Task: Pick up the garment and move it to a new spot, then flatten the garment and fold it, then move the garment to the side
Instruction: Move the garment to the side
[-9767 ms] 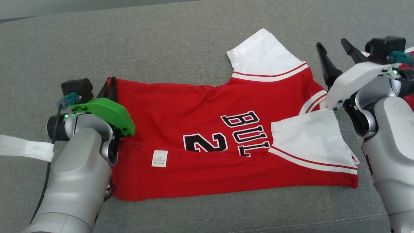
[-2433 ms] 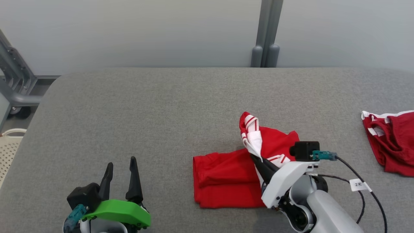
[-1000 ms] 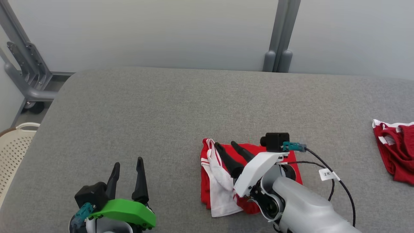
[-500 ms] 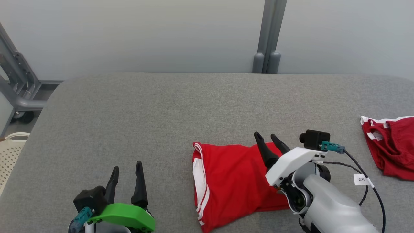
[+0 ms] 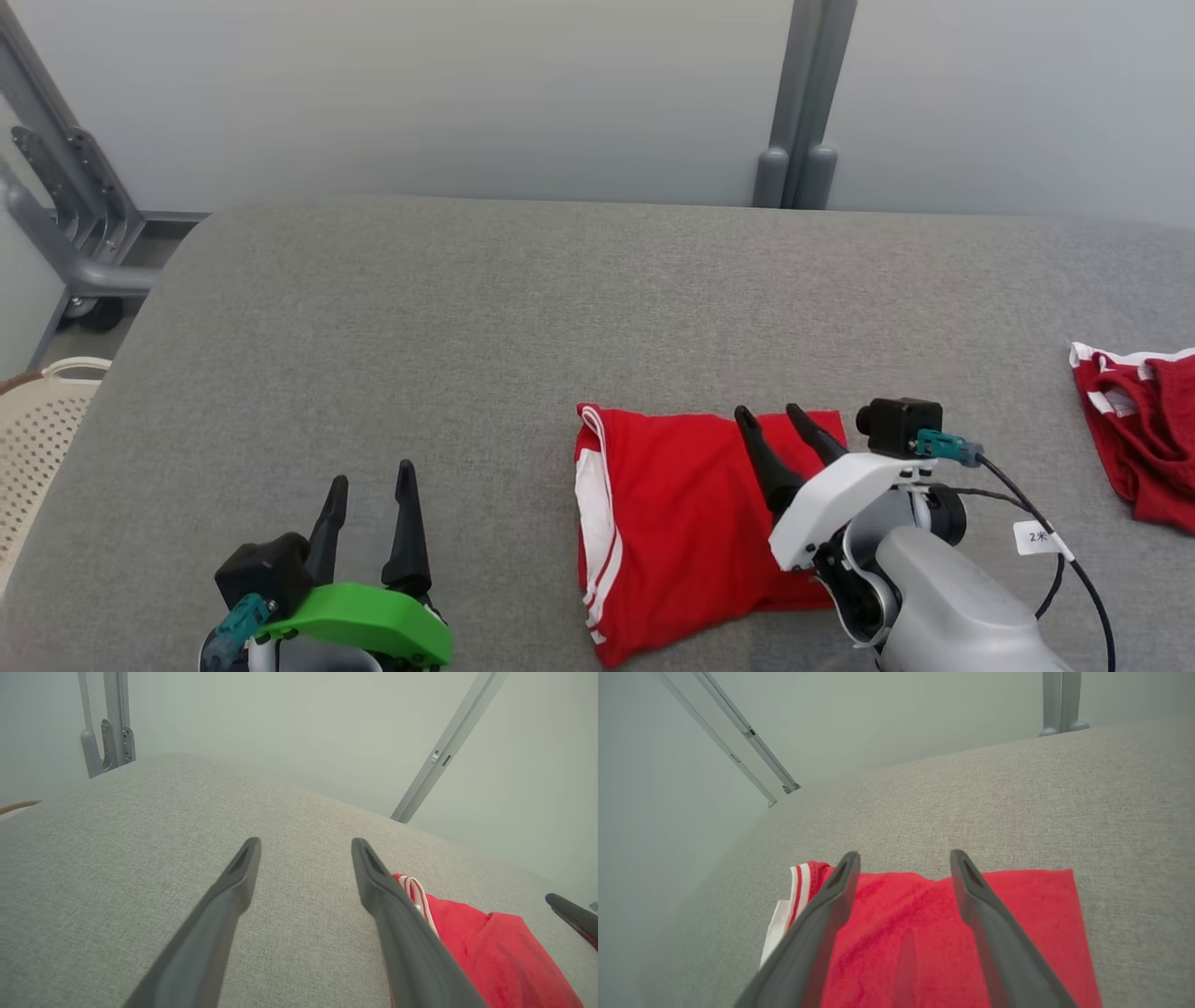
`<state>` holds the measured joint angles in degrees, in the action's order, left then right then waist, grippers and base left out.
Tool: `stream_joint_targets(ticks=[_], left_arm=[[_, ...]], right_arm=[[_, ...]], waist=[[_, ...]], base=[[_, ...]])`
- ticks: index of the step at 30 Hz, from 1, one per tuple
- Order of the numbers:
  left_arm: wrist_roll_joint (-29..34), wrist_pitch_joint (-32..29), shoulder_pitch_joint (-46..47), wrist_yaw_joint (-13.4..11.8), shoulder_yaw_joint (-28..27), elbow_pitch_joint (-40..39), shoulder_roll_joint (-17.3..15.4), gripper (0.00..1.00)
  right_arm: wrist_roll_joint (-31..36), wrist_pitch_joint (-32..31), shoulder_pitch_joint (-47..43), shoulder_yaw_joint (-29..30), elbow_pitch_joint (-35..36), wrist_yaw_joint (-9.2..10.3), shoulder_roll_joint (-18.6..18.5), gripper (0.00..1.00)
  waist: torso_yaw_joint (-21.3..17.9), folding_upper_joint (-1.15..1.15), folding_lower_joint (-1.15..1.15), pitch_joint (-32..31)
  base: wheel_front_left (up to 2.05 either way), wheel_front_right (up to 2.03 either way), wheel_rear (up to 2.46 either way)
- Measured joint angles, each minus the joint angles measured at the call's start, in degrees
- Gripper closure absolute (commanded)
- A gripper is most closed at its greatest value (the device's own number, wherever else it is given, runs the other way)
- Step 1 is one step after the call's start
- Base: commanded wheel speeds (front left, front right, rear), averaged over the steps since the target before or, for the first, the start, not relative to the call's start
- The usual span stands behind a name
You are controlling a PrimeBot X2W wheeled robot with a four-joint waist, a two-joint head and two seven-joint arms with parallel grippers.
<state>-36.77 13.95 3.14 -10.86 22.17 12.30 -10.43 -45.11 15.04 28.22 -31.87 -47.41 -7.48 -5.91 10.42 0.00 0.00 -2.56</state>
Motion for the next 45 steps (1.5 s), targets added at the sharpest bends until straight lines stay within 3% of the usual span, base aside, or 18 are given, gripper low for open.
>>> stream_joint_targets(ticks=[4,6,19,30,37,45], left_arm=[[0.01,0.0,0.22,-0.01,0.07,-0.56,-0.07,0.0],[0.03,0.0,0.48,-0.05,0.07,-0.77,-0.12,0.0],[0.27,-0.24,2.19,-0.08,0.69,-1.43,-0.01,0.0],[0.27,0.22,3.15,0.27,0.71,-1.11,0.4,0.0],[0.27,0.32,3.36,0.33,0.43,-0.7,0.57,0.0],[0.26,0.59,3.33,0.31,-0.09,-0.53,0.52,0.0]], right_arm=[[2.85,0.01,-0.86,0.74,-0.58,0.0,1.32,0.91],[4.24,0.01,-0.91,1.13,-0.97,0.0,1.78,1.0],[6.83,0.01,-0.73,-1.93,-6.1,0.0,3.04,1.0],[3.0,-1.29,2.58,-12.26,-8.47,-0.01,3.14,1.0],[0.14,-2.1,4.59,-16.97,-10.12,-0.01,3.14,1.0],[-2.34,-0.8,7.12,-19.87,-9.07,-0.01,3.12,1.0]], waist=[[1.75,0.0,0.0,0.42],[2.74,0.0,0.0,0.68],[10.45,0.0,0.0,2.96],[15.79,0.0,0.0,5.33],[16.5,0.0,0.0,6.17],[14.34,0.0,0.0,5.75]], base=[[0.0,0.0,0.0],[0.0,0.0,0.0],[0.0,0.0,0.0],[0.0,0.0,0.0],[0.0,0.0,0.0],[0.0,0.0,0.0]])
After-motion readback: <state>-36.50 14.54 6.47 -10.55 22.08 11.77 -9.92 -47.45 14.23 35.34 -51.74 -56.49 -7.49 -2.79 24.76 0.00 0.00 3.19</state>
